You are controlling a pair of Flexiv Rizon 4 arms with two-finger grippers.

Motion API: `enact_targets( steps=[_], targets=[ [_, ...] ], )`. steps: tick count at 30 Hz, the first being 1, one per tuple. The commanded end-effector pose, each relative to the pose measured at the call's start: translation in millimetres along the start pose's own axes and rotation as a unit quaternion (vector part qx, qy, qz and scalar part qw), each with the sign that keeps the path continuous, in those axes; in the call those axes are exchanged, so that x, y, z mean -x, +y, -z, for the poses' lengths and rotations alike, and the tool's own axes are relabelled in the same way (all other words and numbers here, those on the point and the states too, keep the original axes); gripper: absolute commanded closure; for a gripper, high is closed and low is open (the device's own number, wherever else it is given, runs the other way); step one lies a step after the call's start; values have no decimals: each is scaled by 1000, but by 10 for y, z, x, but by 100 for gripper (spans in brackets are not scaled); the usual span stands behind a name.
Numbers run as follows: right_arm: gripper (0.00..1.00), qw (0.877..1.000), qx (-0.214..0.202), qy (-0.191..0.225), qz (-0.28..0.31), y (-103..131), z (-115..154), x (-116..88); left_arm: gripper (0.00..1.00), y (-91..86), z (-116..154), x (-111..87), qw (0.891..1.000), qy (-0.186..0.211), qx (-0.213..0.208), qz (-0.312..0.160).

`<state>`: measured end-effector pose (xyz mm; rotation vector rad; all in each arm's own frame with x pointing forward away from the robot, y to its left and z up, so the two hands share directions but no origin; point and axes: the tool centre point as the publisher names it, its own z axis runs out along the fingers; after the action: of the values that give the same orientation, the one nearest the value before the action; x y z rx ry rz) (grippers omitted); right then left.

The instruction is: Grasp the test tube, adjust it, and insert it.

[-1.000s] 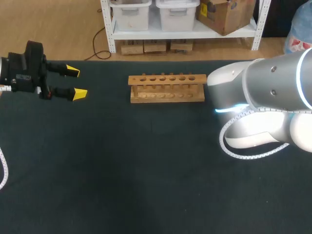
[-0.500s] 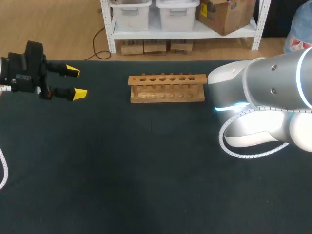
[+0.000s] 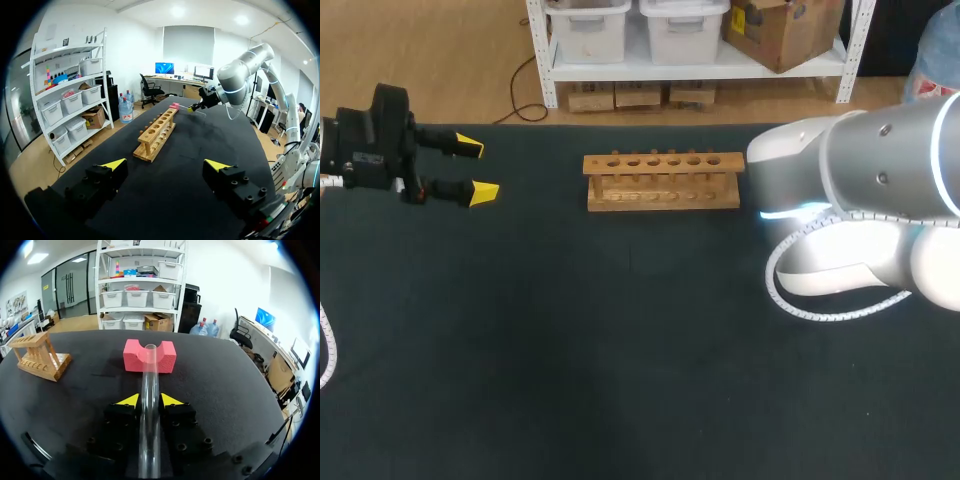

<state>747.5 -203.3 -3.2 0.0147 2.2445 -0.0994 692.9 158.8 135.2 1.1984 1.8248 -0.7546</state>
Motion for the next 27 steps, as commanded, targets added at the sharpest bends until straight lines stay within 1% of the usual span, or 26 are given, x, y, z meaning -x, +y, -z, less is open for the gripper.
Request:
enact_targets(
  steps=[1,8,15,22,27],
  targets=[
    [100,1000,1,1,-2,-5,77,34,0,1,1,-18,1000,-3,0,-2],
    [100,1000,3,0,-17,-22,255,150,0,1,1,-18,1000,-3,0,-2],
    [100,999,13,2,-30,11,577,312,0,1,1,-18,1000,-3,0,-2],
    [100,999,34,-6,-33,98,948,469,0,1,1,-18,1000,-3,0,-2],
    [100,998,45,-18,-28,222,1187,550,0,1,1,-18,1000,-3,0,-2]
  ],
)
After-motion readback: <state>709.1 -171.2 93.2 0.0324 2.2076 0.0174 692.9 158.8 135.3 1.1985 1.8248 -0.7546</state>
